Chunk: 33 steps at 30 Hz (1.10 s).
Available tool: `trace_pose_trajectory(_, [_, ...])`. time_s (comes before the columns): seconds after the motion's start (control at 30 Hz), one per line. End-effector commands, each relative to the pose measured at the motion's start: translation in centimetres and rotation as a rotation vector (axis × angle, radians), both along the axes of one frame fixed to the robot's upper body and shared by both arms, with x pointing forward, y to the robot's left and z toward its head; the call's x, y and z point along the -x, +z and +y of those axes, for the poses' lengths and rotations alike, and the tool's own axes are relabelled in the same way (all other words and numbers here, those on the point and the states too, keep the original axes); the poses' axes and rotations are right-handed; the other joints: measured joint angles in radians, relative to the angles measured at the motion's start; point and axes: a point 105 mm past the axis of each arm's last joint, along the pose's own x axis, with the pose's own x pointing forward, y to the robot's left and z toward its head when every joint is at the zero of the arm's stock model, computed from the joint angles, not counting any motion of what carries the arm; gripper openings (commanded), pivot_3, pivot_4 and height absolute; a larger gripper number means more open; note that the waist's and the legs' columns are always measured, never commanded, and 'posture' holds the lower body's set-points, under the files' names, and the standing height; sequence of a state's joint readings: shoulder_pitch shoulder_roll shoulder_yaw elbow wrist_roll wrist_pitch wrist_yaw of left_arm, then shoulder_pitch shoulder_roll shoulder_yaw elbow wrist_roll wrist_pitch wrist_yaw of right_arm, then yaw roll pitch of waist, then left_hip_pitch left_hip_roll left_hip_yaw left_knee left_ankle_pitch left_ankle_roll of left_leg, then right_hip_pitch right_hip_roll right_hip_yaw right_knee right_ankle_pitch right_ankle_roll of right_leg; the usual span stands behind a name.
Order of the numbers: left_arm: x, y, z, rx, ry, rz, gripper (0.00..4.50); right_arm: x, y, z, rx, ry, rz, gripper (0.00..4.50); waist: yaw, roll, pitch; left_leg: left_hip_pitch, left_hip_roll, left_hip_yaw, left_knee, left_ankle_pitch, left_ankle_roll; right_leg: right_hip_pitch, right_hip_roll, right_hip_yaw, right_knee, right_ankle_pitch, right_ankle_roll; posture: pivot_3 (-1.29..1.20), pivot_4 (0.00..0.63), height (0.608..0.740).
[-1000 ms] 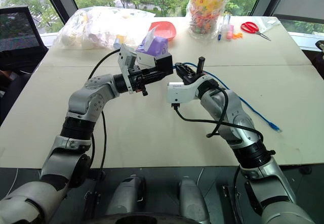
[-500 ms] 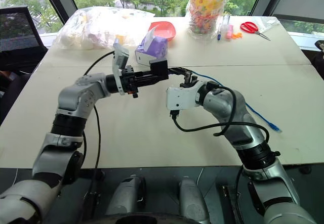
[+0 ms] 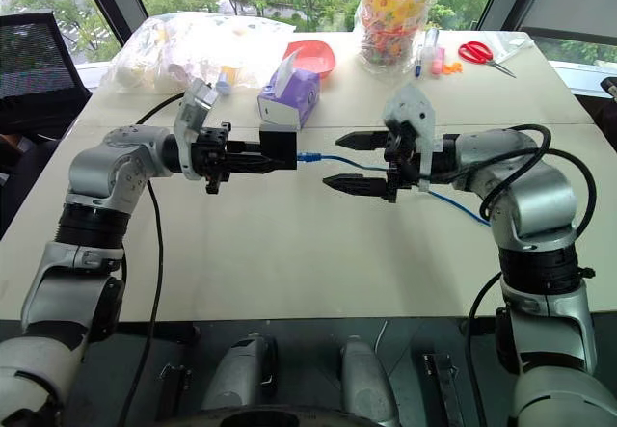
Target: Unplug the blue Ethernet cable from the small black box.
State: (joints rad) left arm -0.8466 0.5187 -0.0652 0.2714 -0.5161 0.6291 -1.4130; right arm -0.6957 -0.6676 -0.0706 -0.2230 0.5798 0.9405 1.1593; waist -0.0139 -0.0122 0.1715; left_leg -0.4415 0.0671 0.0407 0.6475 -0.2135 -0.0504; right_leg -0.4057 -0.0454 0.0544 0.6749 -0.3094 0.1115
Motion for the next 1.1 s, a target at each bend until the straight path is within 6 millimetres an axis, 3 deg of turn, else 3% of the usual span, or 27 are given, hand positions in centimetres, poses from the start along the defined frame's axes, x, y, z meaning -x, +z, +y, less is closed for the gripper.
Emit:
trace_pose_trajectory(0.03, [0.8,2.2,-0.4,0.034,-0.049,-0.054,0.50,0.4,1.5,0.4,-0.094,0.034,0.063,3.85,0.000,0.000,0.000,0.000,0.000,0.000,0.000,0.000,0.000,0.000,0.000,0.000,0.000,0.000,0.000,0.00,0.150,0.735])
trace_pose_trajectory(0.37, [1.5,2.6,-0.6,0.033,-0.075,-0.048,0.50,0.3,0.8,1.7,-0.101,0.066,0.126,3.85,0.000,0.000,0.000,-0.001,0.000,-0.001,0.000,0.000,0.000,-0.001,0.000,0.000,0.000,0.000,0.000,0.00,0.150,0.735])
trace_pose_trajectory(0.47, [1.5,2.5,-0.5,0.029,-0.073,-0.047,0.50,0.2,0.6,1.8,-0.100,0.064,0.128,3.01,0.000,0.000,0.000,-0.001,0.000,-0.001,0.000,0.000,0.000,-0.001,0.000,0.000,0.000,0.000,0.000,0.00,0.150,0.735])
trace_pose_trajectory(0.53, [1.5,2.4,-0.4,0.026,-0.073,-0.046,0.50,0.0,0.5,1.9,-0.094,0.052,0.127,2.04,0.000,0.000,0.000,-0.001,0.000,-0.001,0.000,0.000,0.000,-0.001,0.000,0.000,0.000,0.000,0.000,0.00,0.150,0.735])
trace_pose_trajectory(0.9, [1.9,1.9,-0.5,0.014,-0.087,-0.042,0.50,0.0,0.7,2.3,-0.108,0.060,0.145,2.04,0.000,0.000,0.000,-0.001,0.000,-0.001,0.000,0.000,0.000,-0.001,0.000,0.000,0.000,0.000,0.000,0.00,0.150,0.735])
trace_pose_trajectory(1.03, [1.9,1.7,-0.5,0.003,-0.088,-0.044,0.50,-0.3,0.8,2.3,-0.100,0.050,0.132,0.67,0.000,0.000,0.000,-0.001,0.000,-0.001,0.000,0.000,0.000,-0.002,0.000,0.000,0.000,0.000,0.000,0.00,0.150,0.735])
trace_pose_trajectory(1.1, [1.9,1.7,-0.5,0.000,-0.085,-0.045,0.50,-0.3,0.8,2.2,-0.096,0.047,0.132,0.67,0.000,0.000,0.000,-0.002,0.000,-0.001,0.000,0.000,0.000,-0.002,0.000,0.000,0.000,0.000,0.000,0.00,0.150,0.735])
